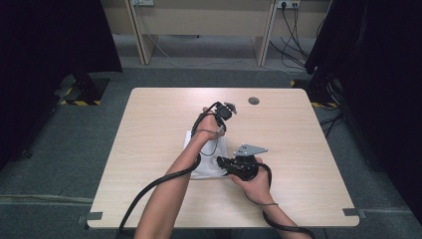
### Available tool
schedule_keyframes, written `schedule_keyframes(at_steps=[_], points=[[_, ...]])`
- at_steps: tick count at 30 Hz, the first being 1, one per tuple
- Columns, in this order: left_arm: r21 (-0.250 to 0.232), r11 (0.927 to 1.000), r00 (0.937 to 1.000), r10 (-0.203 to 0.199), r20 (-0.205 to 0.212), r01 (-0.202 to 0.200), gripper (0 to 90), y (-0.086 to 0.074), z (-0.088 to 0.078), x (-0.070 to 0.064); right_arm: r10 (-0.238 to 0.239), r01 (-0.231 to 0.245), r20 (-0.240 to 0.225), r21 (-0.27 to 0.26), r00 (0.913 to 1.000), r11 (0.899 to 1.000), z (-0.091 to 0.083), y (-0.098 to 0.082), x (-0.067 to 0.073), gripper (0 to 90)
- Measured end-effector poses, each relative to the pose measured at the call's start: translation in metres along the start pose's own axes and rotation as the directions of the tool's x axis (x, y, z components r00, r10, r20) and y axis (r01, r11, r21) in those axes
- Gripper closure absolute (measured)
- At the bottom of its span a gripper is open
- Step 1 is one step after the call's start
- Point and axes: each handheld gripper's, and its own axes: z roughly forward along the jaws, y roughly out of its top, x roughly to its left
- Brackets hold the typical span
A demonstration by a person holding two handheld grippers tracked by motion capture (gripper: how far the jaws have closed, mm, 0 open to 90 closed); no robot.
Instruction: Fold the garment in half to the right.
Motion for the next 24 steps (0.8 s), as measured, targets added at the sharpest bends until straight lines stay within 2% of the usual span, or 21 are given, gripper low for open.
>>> schedule_keyframes(at_steps=[24], points=[[-0.032, 0.9994, 0.9999, 0.008, -0.007, -0.008, 76.5, 0.0033, 0.0016, -0.0022, -0.004, 0.004, 0.043, -0.010, 0.9991, 1.000, -0.0083, -0.0047, -0.0036, 74.6]])
